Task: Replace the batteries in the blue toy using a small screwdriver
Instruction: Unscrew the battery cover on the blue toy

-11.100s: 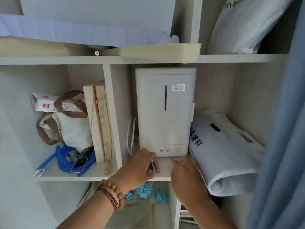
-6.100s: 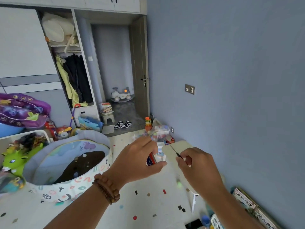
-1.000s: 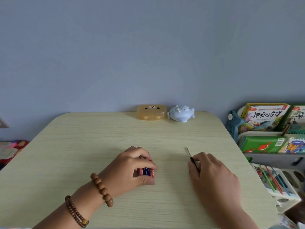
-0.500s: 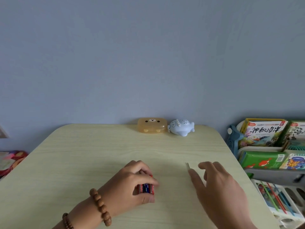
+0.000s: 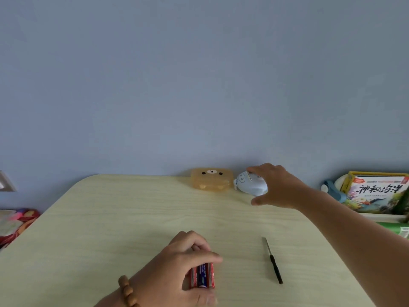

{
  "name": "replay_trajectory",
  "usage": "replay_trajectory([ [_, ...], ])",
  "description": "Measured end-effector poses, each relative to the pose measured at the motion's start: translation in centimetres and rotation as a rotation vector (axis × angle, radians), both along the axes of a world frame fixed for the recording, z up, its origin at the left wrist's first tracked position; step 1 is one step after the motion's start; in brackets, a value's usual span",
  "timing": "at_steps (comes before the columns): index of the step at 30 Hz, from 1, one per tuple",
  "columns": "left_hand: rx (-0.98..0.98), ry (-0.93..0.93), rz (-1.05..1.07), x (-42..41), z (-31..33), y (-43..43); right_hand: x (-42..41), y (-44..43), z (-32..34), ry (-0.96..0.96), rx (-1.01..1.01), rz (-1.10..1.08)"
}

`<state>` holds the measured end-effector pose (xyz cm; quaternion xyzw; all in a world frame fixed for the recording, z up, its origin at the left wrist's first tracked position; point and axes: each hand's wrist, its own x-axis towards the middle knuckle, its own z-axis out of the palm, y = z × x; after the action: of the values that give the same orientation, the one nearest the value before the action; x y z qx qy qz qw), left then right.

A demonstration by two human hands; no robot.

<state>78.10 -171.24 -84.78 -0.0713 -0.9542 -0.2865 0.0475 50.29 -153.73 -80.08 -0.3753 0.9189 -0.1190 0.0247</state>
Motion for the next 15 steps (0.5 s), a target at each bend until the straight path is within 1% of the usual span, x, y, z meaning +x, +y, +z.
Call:
replay_trajectory([
  [5,0.000,-0.057,0.008,0.3,1.2,0.0,0.3,-0.7,-0.5,0.038,-0.038,-0.032],
  [7,-0.008,-0.047,0.050,0.6,2.5,-0.7,1.0,-0.4,-0.1,0.070,-0.061,-0.070],
  [10,-0.019,0.136,0.150,0.9,4.2,-1.8,3.1,0.9,0.9,0.081,-0.132,-0.112],
  [12,-0.044,0.249,0.207,0.8,4.8,-1.7,5.0,2.2,1.9,0.050,-0.229,-0.063],
  [15,-0.093,0.304,0.191,-0.3,5.7,0.3,8.4,4.2,2.8,-0.143,-0.403,0.035],
])
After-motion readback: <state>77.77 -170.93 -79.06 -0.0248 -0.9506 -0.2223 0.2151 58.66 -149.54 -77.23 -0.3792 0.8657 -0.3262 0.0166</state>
